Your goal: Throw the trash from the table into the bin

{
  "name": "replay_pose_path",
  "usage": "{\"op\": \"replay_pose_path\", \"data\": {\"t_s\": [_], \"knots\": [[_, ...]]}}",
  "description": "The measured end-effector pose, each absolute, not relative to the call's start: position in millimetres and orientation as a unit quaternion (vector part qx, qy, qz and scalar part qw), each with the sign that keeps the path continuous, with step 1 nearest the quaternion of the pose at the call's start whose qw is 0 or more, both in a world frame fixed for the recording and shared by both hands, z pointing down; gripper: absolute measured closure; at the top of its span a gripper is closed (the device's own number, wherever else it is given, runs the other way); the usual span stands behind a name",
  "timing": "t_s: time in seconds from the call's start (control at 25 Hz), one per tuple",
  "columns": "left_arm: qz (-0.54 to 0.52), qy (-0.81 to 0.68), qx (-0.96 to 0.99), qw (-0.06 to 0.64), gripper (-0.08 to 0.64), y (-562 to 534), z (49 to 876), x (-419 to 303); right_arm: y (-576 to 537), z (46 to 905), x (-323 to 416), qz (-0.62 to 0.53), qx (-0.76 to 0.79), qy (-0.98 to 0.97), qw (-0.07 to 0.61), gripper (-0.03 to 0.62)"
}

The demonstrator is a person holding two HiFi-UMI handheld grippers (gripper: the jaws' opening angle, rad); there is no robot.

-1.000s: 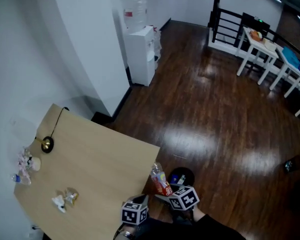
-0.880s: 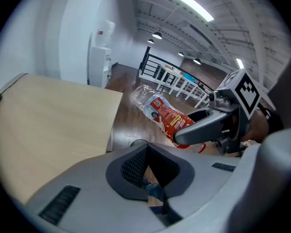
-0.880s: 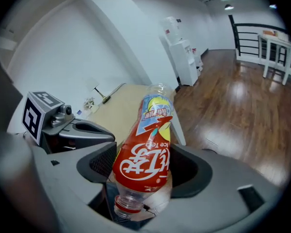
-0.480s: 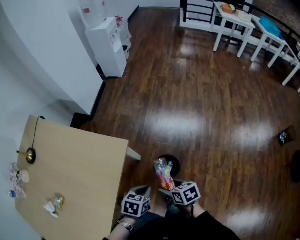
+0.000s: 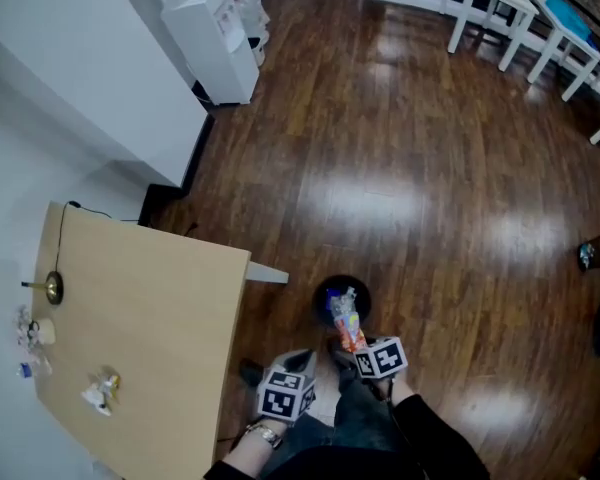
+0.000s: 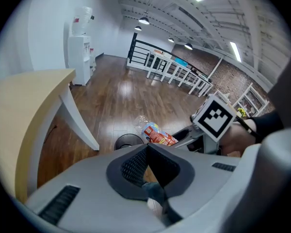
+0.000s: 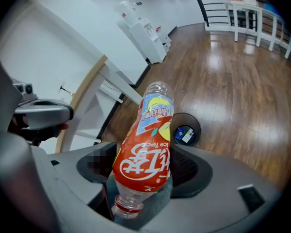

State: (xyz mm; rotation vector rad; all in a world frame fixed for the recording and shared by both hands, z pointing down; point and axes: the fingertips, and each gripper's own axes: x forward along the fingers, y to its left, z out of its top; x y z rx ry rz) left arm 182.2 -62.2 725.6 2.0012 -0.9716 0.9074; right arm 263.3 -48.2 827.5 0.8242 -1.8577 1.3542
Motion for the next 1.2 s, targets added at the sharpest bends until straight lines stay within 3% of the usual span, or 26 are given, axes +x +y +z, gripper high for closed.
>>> {"op": "replay_pose_path", "data": {"t_s": [0.6,0.84,1.2], "knots": [[0.383,-0.367,0.736,0.422,0.554,-48,807,186,-73,1013,273,0.582,0.319,-0.617,0.423,0.239],[0.382,-0.372,0.725,0.435,0.554,-45,819,184,-100,1034,268,0.563,0.347,-0.627,0.413,0.204],[0.383,-0.370,0.729,0.430,0.552,-51,813,188,-83,1007,269,0.571,0.334,-0.634,0.400,0.204]]}}
